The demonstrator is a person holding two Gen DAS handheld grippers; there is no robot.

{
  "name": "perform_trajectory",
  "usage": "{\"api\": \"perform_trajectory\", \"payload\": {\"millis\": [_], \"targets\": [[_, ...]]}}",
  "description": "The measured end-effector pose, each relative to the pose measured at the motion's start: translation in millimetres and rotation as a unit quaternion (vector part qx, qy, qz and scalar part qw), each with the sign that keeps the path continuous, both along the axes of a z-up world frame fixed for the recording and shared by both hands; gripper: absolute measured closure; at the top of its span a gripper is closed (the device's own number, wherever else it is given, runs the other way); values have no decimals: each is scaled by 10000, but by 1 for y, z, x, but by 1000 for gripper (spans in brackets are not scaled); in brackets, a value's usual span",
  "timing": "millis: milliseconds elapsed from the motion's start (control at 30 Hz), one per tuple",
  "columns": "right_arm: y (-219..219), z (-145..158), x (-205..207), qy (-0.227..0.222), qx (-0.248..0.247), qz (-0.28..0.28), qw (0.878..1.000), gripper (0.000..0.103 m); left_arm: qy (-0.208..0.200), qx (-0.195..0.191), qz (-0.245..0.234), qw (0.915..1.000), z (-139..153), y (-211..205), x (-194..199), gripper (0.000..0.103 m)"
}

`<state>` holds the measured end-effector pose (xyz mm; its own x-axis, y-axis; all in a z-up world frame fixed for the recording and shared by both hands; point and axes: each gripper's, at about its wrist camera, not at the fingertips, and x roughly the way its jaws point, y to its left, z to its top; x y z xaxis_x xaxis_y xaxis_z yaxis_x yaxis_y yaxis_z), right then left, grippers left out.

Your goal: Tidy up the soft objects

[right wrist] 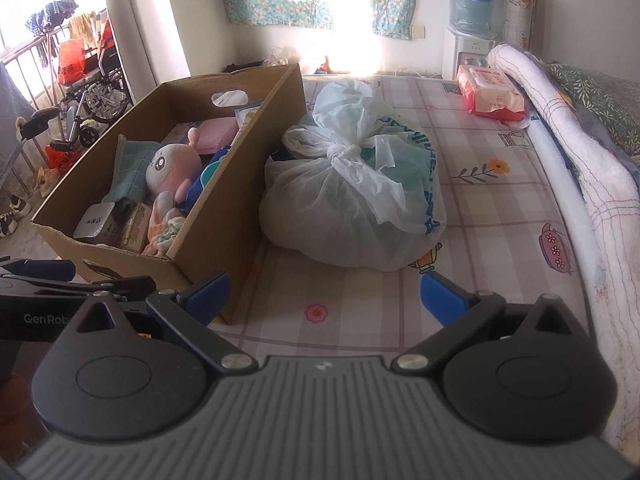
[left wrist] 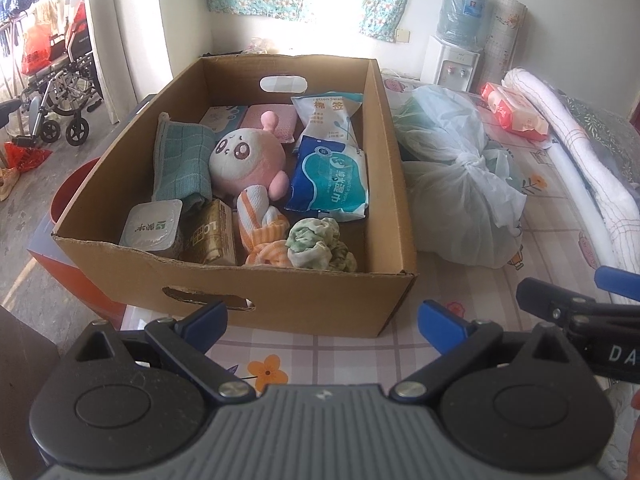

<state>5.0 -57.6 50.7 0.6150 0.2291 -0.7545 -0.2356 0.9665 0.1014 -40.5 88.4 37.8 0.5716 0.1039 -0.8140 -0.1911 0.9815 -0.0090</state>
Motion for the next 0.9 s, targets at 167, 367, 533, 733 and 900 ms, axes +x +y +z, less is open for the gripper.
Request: {"api": "perform_trajectory", "payload": {"millis": [167, 367, 533, 733, 900], "targets": [[7, -4, 2, 59, -36, 95, 9999, 1, 54, 15, 64, 10000, -2, 3, 1, 1], [12, -7, 4, 109, -49, 145, 9998, 1, 51, 27, 140, 9999, -2, 7, 0, 1], [15, -8, 4, 112, -94, 160, 9998, 1, 127, -7, 160, 9998, -5, 10, 0, 1], [19, -10, 5, 134, -129, 178, 9997, 1, 139, 0, 184, 9997, -6, 12, -1, 2], [23, -10, 6, 145, -147, 196, 9996, 1, 147, -16, 209, 9997, -7, 14, -1, 2]]}}
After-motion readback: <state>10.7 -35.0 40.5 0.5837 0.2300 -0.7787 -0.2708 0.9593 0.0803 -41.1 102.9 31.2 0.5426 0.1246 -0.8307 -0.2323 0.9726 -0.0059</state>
